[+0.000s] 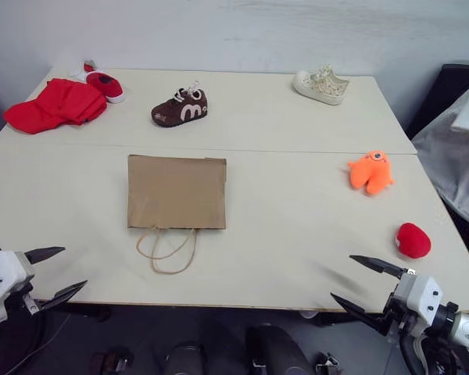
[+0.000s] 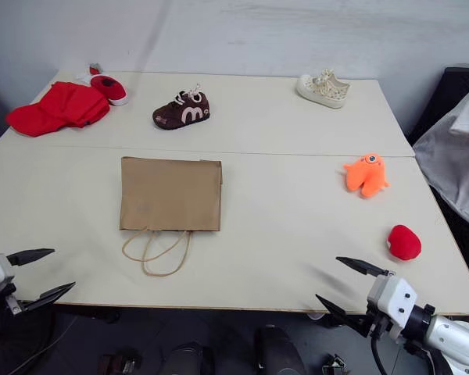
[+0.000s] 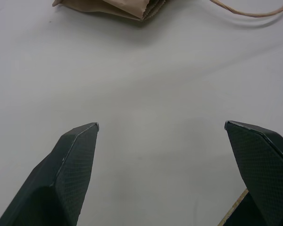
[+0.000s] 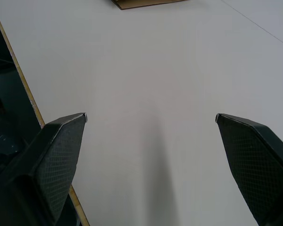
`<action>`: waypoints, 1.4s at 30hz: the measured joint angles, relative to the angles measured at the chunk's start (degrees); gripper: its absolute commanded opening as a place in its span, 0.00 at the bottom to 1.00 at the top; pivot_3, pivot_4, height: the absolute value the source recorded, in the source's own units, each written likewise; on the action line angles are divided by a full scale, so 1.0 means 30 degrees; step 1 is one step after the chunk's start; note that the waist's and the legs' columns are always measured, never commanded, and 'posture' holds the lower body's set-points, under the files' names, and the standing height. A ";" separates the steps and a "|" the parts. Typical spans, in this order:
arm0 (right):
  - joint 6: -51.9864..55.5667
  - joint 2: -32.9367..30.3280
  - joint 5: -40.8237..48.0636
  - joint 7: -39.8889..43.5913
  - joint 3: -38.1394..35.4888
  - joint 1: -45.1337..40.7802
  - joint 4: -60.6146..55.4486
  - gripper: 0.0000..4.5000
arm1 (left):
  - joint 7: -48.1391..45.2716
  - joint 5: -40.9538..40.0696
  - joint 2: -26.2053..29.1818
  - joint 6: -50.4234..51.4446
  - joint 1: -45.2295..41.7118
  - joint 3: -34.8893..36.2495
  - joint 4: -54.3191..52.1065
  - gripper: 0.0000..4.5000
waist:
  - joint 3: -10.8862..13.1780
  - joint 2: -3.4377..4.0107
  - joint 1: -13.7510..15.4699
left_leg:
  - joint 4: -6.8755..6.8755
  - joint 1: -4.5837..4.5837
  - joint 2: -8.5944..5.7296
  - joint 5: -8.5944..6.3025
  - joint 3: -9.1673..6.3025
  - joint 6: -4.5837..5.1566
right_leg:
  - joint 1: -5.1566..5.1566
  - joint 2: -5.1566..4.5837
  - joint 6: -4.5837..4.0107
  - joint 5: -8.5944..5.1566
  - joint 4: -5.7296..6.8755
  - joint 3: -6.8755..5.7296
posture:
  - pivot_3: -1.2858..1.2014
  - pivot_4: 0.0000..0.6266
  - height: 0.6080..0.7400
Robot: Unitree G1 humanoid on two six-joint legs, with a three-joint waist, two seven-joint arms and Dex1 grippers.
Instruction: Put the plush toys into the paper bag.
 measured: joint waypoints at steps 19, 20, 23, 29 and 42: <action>0.1430 0.1628 -0.0104 -0.1241 0.4193 -0.3018 -0.2374 1.00 | -0.1212 0.1244 0.0399 0.1298 -0.8993 -0.8803 -0.3432 0.91 | -0.0003 0.0151 -0.0044 | 0.0009 -0.0019 -0.0009 0.0035 0.0042 -0.0049 | -0.0014 0.0057 0.0013 0.0007 0.0005 0.0042 | 0.52 0.24 1.00; 0.1417 0.1787 -0.0329 -0.1407 0.4432 -0.3277 -0.2327 1.00 | -0.1234 0.1500 0.0051 0.0986 -0.9424 -0.9574 -0.3300 0.87 | 0.0004 0.0139 -0.0117 | 0.0013 -0.0026 -0.0003 0.0040 0.0058 -0.0059 | -0.0024 0.0062 0.0018 0.0005 0.0003 0.0054 | 0.52 0.24 1.00; 0.1420 0.1881 -0.0841 -0.1768 0.4990 -0.3693 -0.2318 1.00 | -0.1405 0.2195 -0.0293 -0.0032 -1.0306 -1.1012 -0.2437 0.65 | 0.0009 0.0131 -0.0121 | 0.0017 -0.0042 0.0000 0.0049 0.0062 -0.0075 | -0.0055 0.0062 0.0034 -0.0005 0.0003 0.0056 | 0.52 0.24 1.00; 0.2563 0.1898 -0.0804 -0.2317 0.5834 -0.4513 -0.2436 0.92 | -0.1364 0.2103 -0.1513 0.0068 -1.2819 -1.1994 -0.1347 0.23 | 0.0016 0.0114 0.0101 | 0.0087 -0.0052 -0.0011 0.0051 0.0057 -0.0064 | -0.0046 0.0049 0.0055 0.0007 0.0034 0.0059 | 0.52 0.24 1.00; 0.8557 0.3761 -0.1306 -0.4969 0.9020 -1.1624 -0.2644 0.01 | 0.4057 -0.2884 -0.7161 1.4338 -2.2105 -1.2787 -0.2429 0.00 | 0.0033 0.0073 -0.0021 | 0.0128 -0.0109 -0.0018 0.0093 0.0038 -0.0123 | -0.0101 0.0066 0.0079 0.0013 0.0067 0.0068 | 0.52 0.24 1.00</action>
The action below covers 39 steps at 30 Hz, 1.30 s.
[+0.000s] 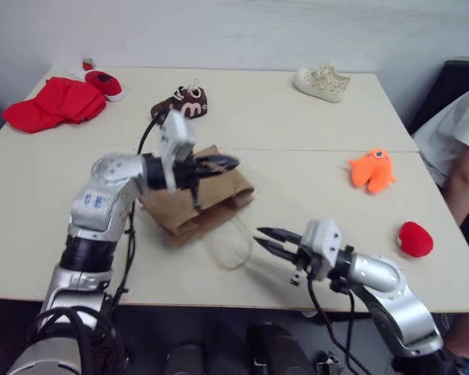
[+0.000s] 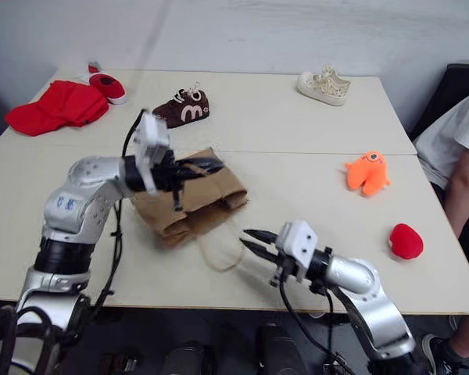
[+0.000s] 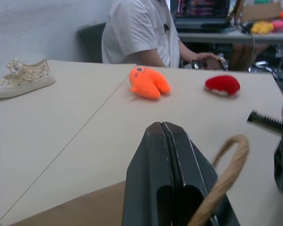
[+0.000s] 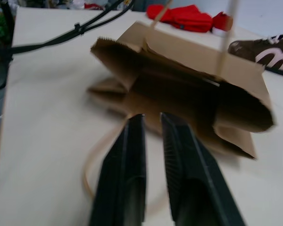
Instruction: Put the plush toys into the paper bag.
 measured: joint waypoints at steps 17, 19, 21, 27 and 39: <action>-0.2098 0.4131 -0.4534 -0.1699 0.2378 -0.6694 1.0484 0.01 | 0.0317 -0.1303 -0.0514 0.2443 -0.0176 0.0312 -0.0695 0.00 | 0.0008 0.0003 -0.0024 | 0.0216 -0.0264 0.0005 0.0041 -0.0004 -0.0013 | -0.0245 -0.0009 -0.0005 -0.0002 0.0174 0.0004 | 0.52 0.24 1.00; -0.2522 0.4676 -0.4860 -0.1695 0.2570 -0.7299 1.1820 0.01 | 0.0268 -0.1531 -0.0618 0.2430 -0.0177 0.0456 -0.0692 0.00 | 0.0008 0.0004 -0.0055 | 0.0215 -0.0263 0.0008 0.0041 -0.0005 -0.0013 | -0.0246 -0.0009 -0.0005 -0.0002 0.0178 0.0003 | 0.52 0.24 1.00; -0.3077 0.5110 -0.5224 -0.1720 0.2652 -0.7810 1.3338 0.01 | 0.0072 -0.1868 -0.0629 0.2400 -0.0183 0.0617 -0.0693 0.00 | 0.0009 0.0006 -0.0071 | 0.0215 -0.0265 0.0007 0.0042 -0.0003 -0.0013 | -0.0247 -0.0013 -0.0005 -0.0002 0.0177 0.0004 | 0.52 0.24 1.00; -0.4178 0.5301 -0.5879 -0.1534 0.2636 -0.8083 1.5347 0.01 | 0.0535 -0.3920 -0.0682 0.2945 -0.0965 0.3302 -0.0350 0.00 | 0.0009 0.0007 -0.0086 | 0.0234 -0.0264 0.0008 0.0041 -0.0014 -0.0013 | -0.0236 -0.0020 -0.0004 -0.0002 0.0185 -0.0002 | 0.52 0.24 1.00; -0.4047 0.4954 -0.5426 0.0037 0.2493 -0.6857 1.3712 0.01 | 0.2483 -0.6310 -0.0866 0.4414 -0.1122 0.5978 0.1785 0.00 | 0.0006 0.0003 -0.0006 | 0.0236 -0.0264 0.0002 0.0036 -0.0036 -0.0018 | -0.0220 -0.0034 -0.0003 -0.0001 0.0182 -0.0028 | 0.52 0.24 1.00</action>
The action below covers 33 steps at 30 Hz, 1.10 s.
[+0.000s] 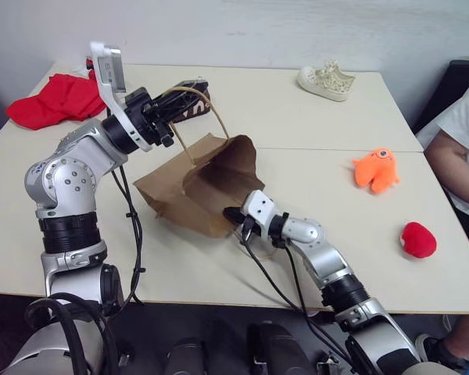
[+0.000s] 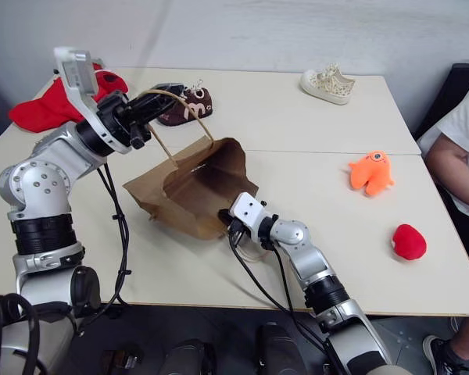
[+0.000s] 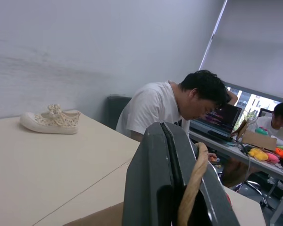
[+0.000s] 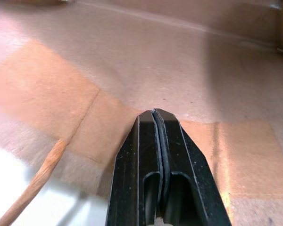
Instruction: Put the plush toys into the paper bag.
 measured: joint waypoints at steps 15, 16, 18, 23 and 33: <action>0.3604 -0.4340 0.7197 0.1998 -0.6317 0.6093 -1.1552 0.88 | -0.1244 0.1302 -0.1373 -0.1832 0.0157 -0.2648 0.0860 0.00 | 0.0026 0.0005 0.0173 | -0.0022 -0.0017 -0.0006 -0.0009 -0.0025 -0.0006 | 0.0013 0.0014 0.0006 0.0003 -0.0063 -0.0014 | 0.52 0.24 1.00; 0.3724 -0.4856 0.7752 0.1966 -0.7453 0.7133 -1.2169 0.96 | -0.1327 0.1341 -0.1309 -0.1891 0.0247 -0.2585 0.0898 0.00 | 0.0028 0.0001 0.0168 | -0.0019 -0.0015 -0.0005 -0.0010 -0.0023 -0.0004 | 0.0020 0.0020 0.0012 0.0006 -0.0070 -0.0010 | 0.52 0.24 1.00; 0.3703 -0.5435 0.8218 0.1868 -0.9014 0.8566 -1.2661 0.99 | -0.1369 0.1390 -0.1387 -0.2031 0.0300 -0.2610 0.0994 0.00 | 0.0029 -0.0001 0.0163 | -0.0018 -0.0005 -0.0014 -0.0011 -0.0015 0.0001 | 0.0030 0.0018 0.0024 0.0014 -0.0069 0.0004 | 0.52 0.24 1.00; 0.0350 -0.5297 0.7677 0.1133 -1.5400 1.5564 -1.1742 0.99 | -0.1642 0.1813 -0.1135 -0.2426 0.0575 -0.2959 0.0945 0.00 | 0.0027 0.0004 0.0527 | -0.0096 0.0018 -0.0023 -0.0011 0.0007 0.0001 | 0.0040 0.0038 0.0025 0.0013 -0.0128 0.0025 | 0.52 0.24 1.00; 0.4216 -0.9414 0.6785 -0.0840 -1.5558 1.1466 -0.9558 0.99 | -0.2166 0.2029 -0.0433 -0.2418 0.0759 -0.3233 0.0549 0.00 | 0.0050 0.0054 -0.0213 | -0.0104 0.0098 -0.0034 0.0026 0.0106 0.0007 | 0.0026 0.0049 0.0045 0.0035 -0.0050 0.0146 | 0.52 0.24 1.00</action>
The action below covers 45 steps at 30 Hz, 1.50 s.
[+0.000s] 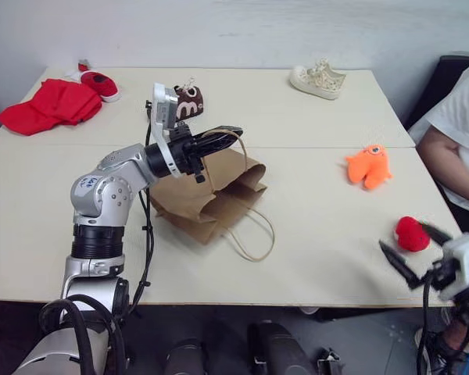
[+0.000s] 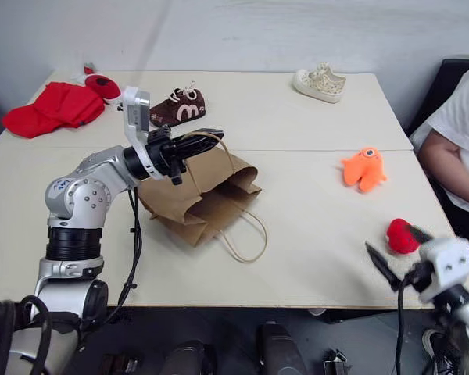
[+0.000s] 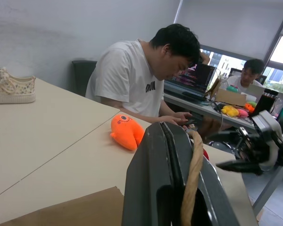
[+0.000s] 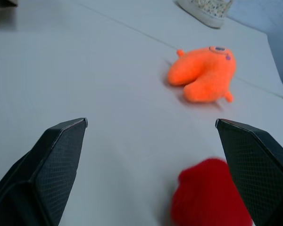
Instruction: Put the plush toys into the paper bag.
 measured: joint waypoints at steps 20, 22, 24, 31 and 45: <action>0.1663 0.0007 -0.6959 -0.4893 0.8229 -2.3172 2.7113 0.72 | 0.0284 0.0367 -0.0379 -0.0222 -0.0047 -0.0216 0.0020 0.00 | 0.0121 0.0159 0.0126 | 0.0131 -0.0399 0.0012 0.0030 -0.0019 0.0028 | -0.0347 -0.0025 0.0009 0.0005 0.0052 -0.0053 | 0.52 0.24 1.00; 0.1092 0.0031 -0.7113 -0.4958 0.8217 -2.3422 2.7748 0.57 | 0.0311 0.0396 -0.0396 -0.0241 -0.0046 -0.0216 0.0015 0.00 | 0.0122 0.0159 0.0154 | 0.0157 -0.0397 0.0003 0.0030 -0.0028 0.0028 | -0.0342 -0.0031 0.0016 0.0009 0.0086 -0.0052 | 0.52 0.24 1.00; 0.0807 0.0031 -0.7185 -0.4686 0.8214 -2.3422 2.7822 0.44 | 0.0313 0.0404 -0.0395 -0.0269 -0.0046 -0.0213 0.0013 0.00 | 0.0122 0.0159 0.0162 | 0.0169 -0.0395 -0.0002 0.0030 -0.0028 0.0029 | -0.0338 -0.0031 0.0024 0.0015 0.0097 -0.0046 | 0.52 0.24 1.00; -0.0293 -0.0718 -0.7092 -0.0877 0.8047 -2.2649 2.7168 0.04 | 0.0197 0.0448 -0.0397 -0.0512 -0.0075 -0.0217 0.0103 0.00 | 0.0122 0.0160 0.0144 | 0.0161 -0.0396 0.0001 0.0030 -0.0027 0.0028 | -0.0338 -0.0022 0.0030 0.0019 0.0089 -0.0045 | 0.52 0.24 1.00; 1.0022 -0.0357 0.1714 0.6988 0.9604 -1.3502 0.0439 0.03 | -0.0324 -0.0115 -0.0602 0.0276 -0.0800 0.0438 0.1090 0.00 | 0.0140 0.0200 0.0175 | 0.0194 -0.0384 0.0010 0.0030 -0.0099 -0.0014 | -0.0332 -0.0031 0.0023 0.0020 0.0137 -0.0091 | 0.52 0.24 1.00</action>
